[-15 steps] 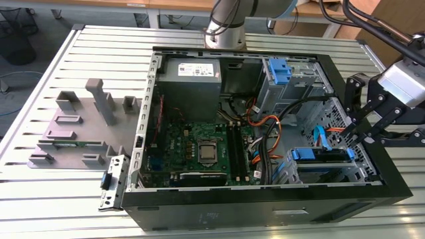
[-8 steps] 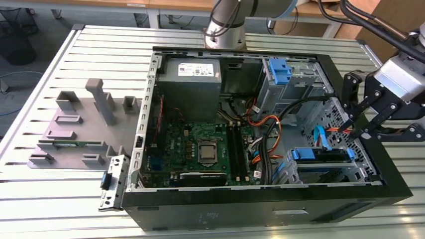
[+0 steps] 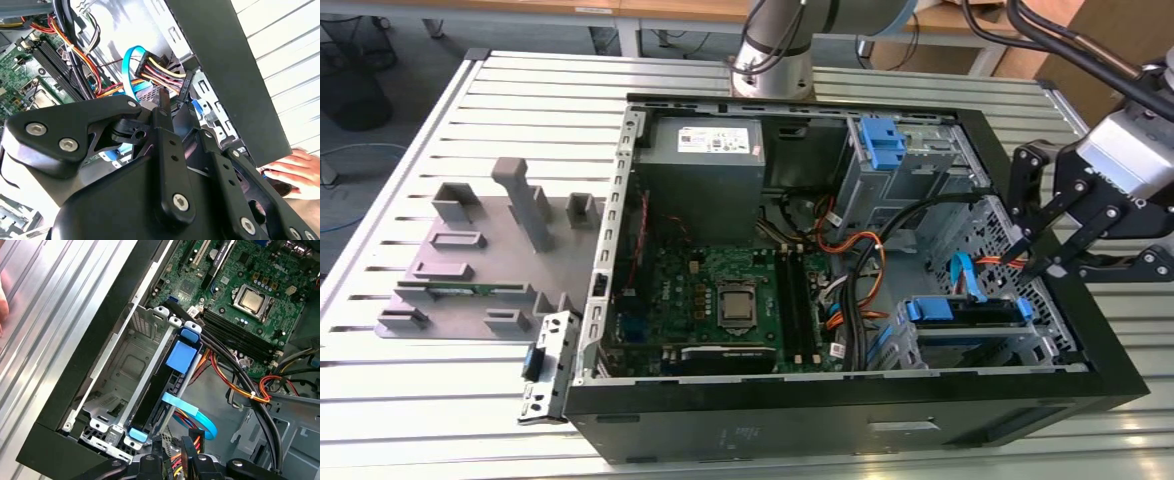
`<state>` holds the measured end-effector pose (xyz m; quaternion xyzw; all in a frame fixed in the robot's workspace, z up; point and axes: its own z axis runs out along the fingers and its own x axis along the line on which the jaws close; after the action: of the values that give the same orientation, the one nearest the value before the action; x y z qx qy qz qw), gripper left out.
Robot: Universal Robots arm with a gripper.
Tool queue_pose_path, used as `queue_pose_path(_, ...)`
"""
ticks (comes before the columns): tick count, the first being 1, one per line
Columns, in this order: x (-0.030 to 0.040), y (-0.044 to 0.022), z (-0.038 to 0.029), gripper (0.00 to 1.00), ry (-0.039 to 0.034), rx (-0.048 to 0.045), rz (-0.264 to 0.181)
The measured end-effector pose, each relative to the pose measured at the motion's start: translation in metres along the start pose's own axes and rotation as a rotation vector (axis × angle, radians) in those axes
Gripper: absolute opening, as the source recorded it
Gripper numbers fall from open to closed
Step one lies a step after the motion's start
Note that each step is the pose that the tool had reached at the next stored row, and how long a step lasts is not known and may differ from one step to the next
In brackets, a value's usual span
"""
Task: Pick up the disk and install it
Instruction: 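Insert the second disk wire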
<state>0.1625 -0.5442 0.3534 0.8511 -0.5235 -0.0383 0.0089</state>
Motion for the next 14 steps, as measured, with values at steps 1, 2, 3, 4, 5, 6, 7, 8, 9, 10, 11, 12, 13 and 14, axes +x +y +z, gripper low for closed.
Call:
queue_pose_path(1, 0.0002, -0.0011, 0.0001, 0.29, -0.0007, -0.0014, 0.0)
queue_pose_path(2, 0.0005, -0.0022, 0.0003, 0.29, -0.0016, -0.0029, 0.0)
queue_pose_path(3, 0.0008, -0.0033, 0.0005, 0.29, -0.0024, -0.0044, -0.001)
queue_pose_path(4, 0.0009, -0.0044, 0.0005, 0.29, -0.003, -0.0058, -0.001)
queue_pose_path(5, 0.0011, -0.0055, 0.0006, 0.29, -0.0037, -0.0073, -0.001)
queue_pose_path(6, 0.0013, -0.0065, 0.0007, 0.29, -0.0044, -0.0087, -0.001)
queue_pose_path(7, 0.0015, -0.0075, 0.0008, 0.29, -0.0052, -0.01, -0.001)
queue_pose_path(8, 0.0017, -0.0085, 0.0009, 0.29, -0.0057, -0.0114, -0.002)
queue_pose_path(9, 0.0018, -0.0096, 0.001, 0.29, -0.0064, -0.0126, -0.002)
queue_pose_path(10, 0.002, -0.0106, 0.0011, 0.29, -0.0071, -0.014, -0.002)
queue_pose_path(11, 0.0022, -0.0117, 0.0012, 0.29, -0.0078, -0.0155, -0.002)
queue_pose_path(12, 0.0024, -0.0128, 0.0013, 0.29, -0.0085, -0.017, -0.003)
queue_pose_path(13, 0.0026, -0.0138, 0.0014, 0.29, -0.0092, -0.0184, -0.003)
queue_pose_path(14, 0.0028, -0.0148, 0.0014, 0.29, -0.0098, -0.0199, -0.003)
